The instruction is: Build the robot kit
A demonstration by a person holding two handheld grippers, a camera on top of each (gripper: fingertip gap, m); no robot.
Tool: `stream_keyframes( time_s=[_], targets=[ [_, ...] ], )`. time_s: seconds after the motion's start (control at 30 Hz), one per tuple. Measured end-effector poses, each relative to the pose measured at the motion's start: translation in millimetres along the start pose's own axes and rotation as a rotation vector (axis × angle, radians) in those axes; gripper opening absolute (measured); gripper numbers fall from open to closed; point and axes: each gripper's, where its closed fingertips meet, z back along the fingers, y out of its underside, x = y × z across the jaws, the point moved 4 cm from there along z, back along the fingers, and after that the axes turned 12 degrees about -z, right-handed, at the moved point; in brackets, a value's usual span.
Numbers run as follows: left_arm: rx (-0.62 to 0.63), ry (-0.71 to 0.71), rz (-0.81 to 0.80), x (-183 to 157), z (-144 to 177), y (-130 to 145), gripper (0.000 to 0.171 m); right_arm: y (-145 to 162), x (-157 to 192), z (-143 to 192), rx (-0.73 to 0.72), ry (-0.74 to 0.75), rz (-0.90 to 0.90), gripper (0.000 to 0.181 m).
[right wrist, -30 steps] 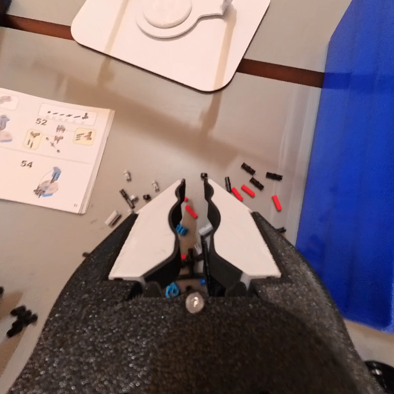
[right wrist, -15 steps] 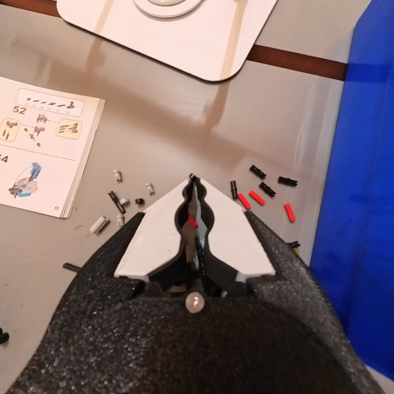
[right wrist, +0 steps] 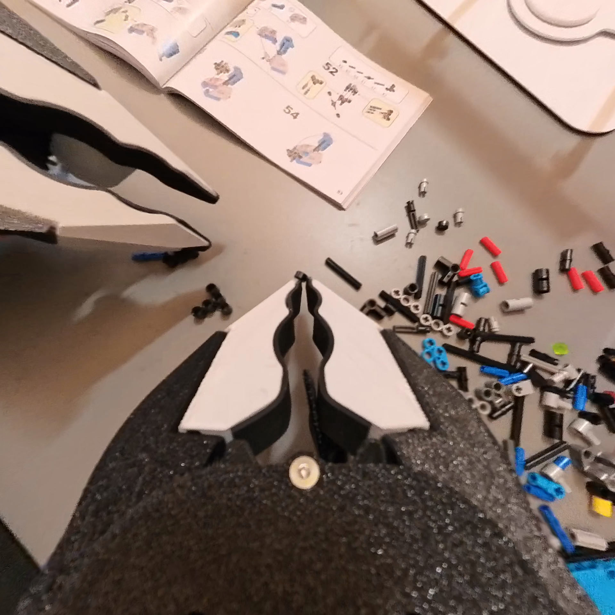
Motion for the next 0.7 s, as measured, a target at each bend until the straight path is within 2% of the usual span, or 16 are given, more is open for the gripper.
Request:
stream_keyframes(
  time_s=[0.23,0.47,0.53,0.7],
  targets=[
    [0.013,0.003,0.003,0.5,-2.5,2.6,0.026,1.5,5.3,-7.7,-0.009,-0.04,-0.093,0.002],
    [0.017,0.007,0.008,0.8,-3.1,3.3,0.026,4.4,-1.5,-4.0,0.0,-0.016,-0.086,0.002],
    [0.014,0.008,0.006,0.4,-3.0,2.9,0.026,0.6,-16.3,-0.7,-0.022,0.049,-0.096,0.002],
    [0.021,0.011,0.0,-1.5,-4.0,3.2,0.026,-10.8,-91.7,-0.1,-0.064,0.341,-0.215,0.002]
  ],
)
